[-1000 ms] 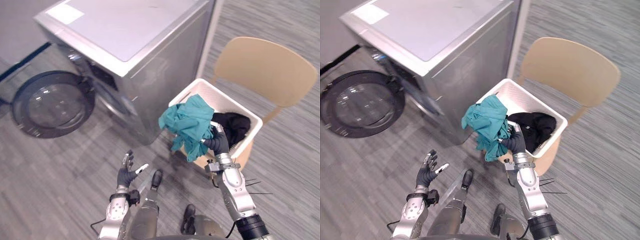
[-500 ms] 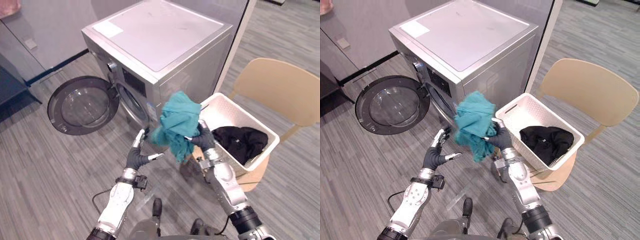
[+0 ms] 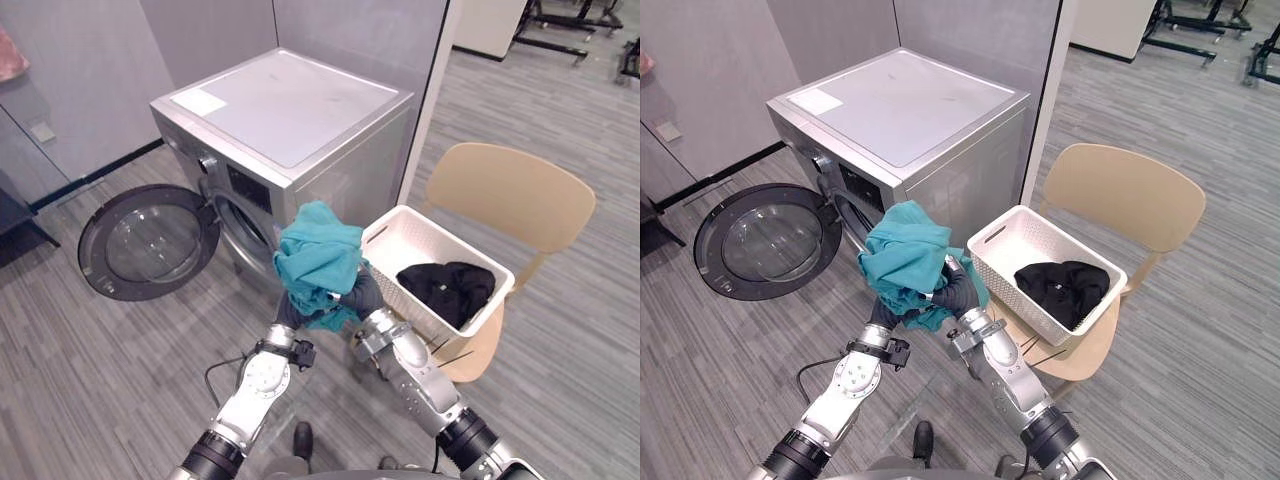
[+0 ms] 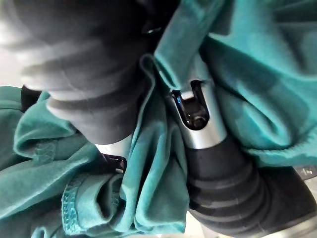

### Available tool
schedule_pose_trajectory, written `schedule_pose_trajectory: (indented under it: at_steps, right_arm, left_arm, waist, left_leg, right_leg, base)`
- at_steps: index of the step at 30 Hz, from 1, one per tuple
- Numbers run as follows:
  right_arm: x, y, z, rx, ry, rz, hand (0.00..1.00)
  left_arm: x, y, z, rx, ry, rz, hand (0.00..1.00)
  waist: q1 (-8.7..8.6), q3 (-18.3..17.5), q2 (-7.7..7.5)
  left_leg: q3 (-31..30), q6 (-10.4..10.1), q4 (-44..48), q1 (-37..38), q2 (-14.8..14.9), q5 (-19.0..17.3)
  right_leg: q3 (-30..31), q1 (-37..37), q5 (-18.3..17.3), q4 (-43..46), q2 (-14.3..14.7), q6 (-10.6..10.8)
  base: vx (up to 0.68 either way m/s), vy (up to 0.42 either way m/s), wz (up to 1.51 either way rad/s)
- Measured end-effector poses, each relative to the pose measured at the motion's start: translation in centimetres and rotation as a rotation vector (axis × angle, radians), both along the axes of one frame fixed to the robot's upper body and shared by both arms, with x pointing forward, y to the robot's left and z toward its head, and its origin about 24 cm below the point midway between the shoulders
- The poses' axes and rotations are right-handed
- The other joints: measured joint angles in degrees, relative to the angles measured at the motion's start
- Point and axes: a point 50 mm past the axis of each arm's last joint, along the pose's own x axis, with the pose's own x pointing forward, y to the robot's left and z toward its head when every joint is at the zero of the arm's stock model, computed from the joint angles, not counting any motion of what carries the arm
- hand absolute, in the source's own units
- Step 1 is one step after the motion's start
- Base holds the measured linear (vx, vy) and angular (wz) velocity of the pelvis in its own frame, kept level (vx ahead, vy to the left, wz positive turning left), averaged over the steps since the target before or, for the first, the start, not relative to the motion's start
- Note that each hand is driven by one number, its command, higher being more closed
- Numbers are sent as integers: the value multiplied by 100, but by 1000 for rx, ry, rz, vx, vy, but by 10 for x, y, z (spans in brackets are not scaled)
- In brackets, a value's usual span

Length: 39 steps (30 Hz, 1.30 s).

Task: Pick up the laundry basket with both hands and put the clothes into the washing machine.

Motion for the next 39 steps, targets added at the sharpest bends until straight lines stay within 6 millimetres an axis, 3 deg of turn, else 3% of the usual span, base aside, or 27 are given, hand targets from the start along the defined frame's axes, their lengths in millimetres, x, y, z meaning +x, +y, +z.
schedule_pose_trajectory:
  at_steps: [7,12,15,17,20,24,28,29,31,32,33,34,36,37,39]
  right_arm:
    - [-8,-2,-4,-44,-23,-11,0]
    - [-20,-15,-15,-134,-36,-102,0]
    - [-20,-30,-21,-191,-30,-210,0]
    - [-17,-59,-26,-229,-7,-364,0]
    - [-20,-85,-34,-299,13,-462,0]
    - [-32,-97,-49,-428,34,-478,0]
    - [-41,-106,-83,-553,157,-506,0]
    - [-45,-111,-99,-597,226,-528,0]
    - [-46,-112,-110,-621,276,-538,0]
    - [-43,-114,-113,-641,284,-544,0]
    - [-41,-115,-114,-650,287,-548,0]
    - [-38,-116,-117,-661,299,-560,0]
    - [-38,-116,-122,-684,329,-569,0]
    - [-39,-111,-125,-688,340,-558,0]
    - [-40,-109,-131,-715,362,-540,0]
  left_arm:
    - [-1,8,-3,-34,23,52,100]
    - [-13,13,-17,-101,95,124,100]
    - [-19,31,-24,-150,132,223,100]
    - [-27,60,-33,-191,167,369,100]
    - [-42,84,-44,-239,222,486,100]
    - [-58,95,-65,-241,318,550,100]
    - [-62,93,-75,-194,365,527,100]
    - [-65,93,-81,-182,393,531,100]
    - [-69,95,-90,-163,433,544,100]
    - [-72,95,-97,-160,467,556,100]
    - [-74,94,-101,-157,490,560,100]
    - [-78,94,-111,-141,540,561,100]
    - [-84,97,-123,-114,609,562,100]
    - [-87,100,-129,-109,645,581,100]
    - [-100,101,-140,-95,719,587,100]
  waist:
    - [13,-34,-12]
    - [16,-51,-41]
    - [14,-51,-42]
    - [14,-53,-54]
    - [22,-58,-66]
    - [15,-44,-103]
    - [41,-9,-220]
    - [37,49,-256]
    - [38,99,-331]
    - [68,164,-298]
    - [71,178,-280]
    - [47,250,-220]
    - [31,333,-314]
    - [62,432,-453]
    - [146,480,-470]
  left_leg:
    - [-14,-16,0,-7,26,8]
    - [-46,8,-1,-5,5,25]
    - [-53,7,-18,42,-4,23]
    - [-63,-36,-38,78,3,-11]
    - [-68,-81,-38,79,16,-46]
    - [-346,-79,2,-112,-70,-41]
    - [-1089,5,324,-624,-394,25]
    - [-873,341,435,-821,-465,-100]
    - [-55,729,541,-979,-414,-294]
    - [776,727,702,-1073,-287,-312]
    - [1092,727,788,-1082,-226,-290]
    - [1234,480,845,-1023,-217,-118]
    - [1052,544,945,-1000,-386,-242]
    - [998,583,1328,-1004,-493,-615]
    - [965,622,1815,-972,-573,-1158]
  right_leg:
    - [-3,9,9,-15,33,-1]
    - [-9,5,-15,65,13,14]
    - [-10,-1,-95,162,-3,-2]
    - [-11,5,-193,234,-12,41]
    - [-20,-1,-221,258,-5,31]
    - [-321,-30,-365,365,-65,59]
    - [-1183,-226,-827,977,-461,113]
    - [-1596,-202,-935,1115,-659,103]
    - [-1948,-152,-937,1106,-860,107]
    - [-2149,-106,-932,1120,-963,120]
    - [-2216,-89,-938,1135,-979,135]
    - [-2270,67,-927,1078,-1003,209]
    - [-2318,370,-837,798,-1024,405]
    - [-2353,575,-896,857,-1165,557]
    - [-2226,503,-914,1773,-1547,587]
  base:
    - [3,-4,0]
    - [53,-7,3]
    - [23,-10,1]
    - [0,0,0]
    - [11,-7,2]
    - [11,-19,38]
    - [74,-44,125]
    - [44,-19,135]
    - [94,22,125]
    - [140,47,92]
    - [208,62,97]
    - [213,71,91]
    - [222,101,81]
    - [194,127,41]
    - [218,191,16]
